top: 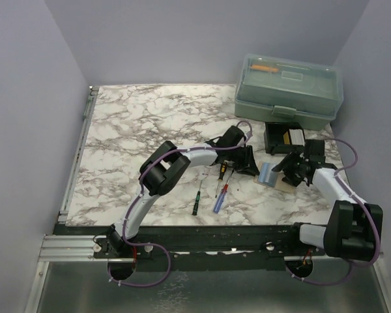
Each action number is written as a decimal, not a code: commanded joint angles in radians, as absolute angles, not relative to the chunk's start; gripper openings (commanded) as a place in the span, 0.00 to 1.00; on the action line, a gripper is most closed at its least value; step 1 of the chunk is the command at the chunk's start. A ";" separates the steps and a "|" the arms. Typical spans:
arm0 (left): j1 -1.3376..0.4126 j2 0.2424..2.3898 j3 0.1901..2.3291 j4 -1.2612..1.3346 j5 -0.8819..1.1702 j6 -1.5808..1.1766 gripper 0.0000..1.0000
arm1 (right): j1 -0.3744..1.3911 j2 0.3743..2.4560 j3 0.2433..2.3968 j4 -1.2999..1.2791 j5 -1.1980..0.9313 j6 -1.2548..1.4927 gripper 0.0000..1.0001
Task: Put the credit cards into the card holder
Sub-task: Open the card holder at the center of the board.
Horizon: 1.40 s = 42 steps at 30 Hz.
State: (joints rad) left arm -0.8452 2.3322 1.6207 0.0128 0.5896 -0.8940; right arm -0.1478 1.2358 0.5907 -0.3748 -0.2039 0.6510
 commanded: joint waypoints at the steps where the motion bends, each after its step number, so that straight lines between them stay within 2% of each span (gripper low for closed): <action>1: -0.847 2.307 1.591 0.030 0.595 -0.885 0.30 | -0.085 1.280 0.668 -0.445 -0.162 0.568 0.64; 3: -0.843 2.301 1.578 0.035 0.592 -0.887 0.30 | -0.029 1.308 0.704 -0.477 -0.104 0.557 0.69; 7: -0.836 2.294 1.558 0.043 0.582 -0.888 0.28 | 0.071 1.371 0.765 -0.544 0.040 0.579 0.71; 16: -0.832 2.273 1.538 0.051 0.581 -0.891 0.28 | 0.150 1.498 0.836 -0.618 0.188 0.613 0.74; 30: -0.830 2.258 1.523 0.051 0.575 -0.887 0.28 | 0.175 1.513 0.854 -0.595 0.131 0.598 0.76; 35: -0.830 2.256 1.524 0.044 0.575 -0.884 0.28 | 0.175 1.486 0.832 -0.558 0.081 0.594 0.81; 42: -0.829 2.257 1.523 0.044 0.577 -0.884 0.27 | 0.175 1.514 0.813 -0.539 0.097 0.581 0.79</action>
State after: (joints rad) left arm -0.8330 2.2929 1.5368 0.0647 0.5900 -0.8997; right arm 0.1692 1.4960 0.8310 -0.5636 0.1028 0.5983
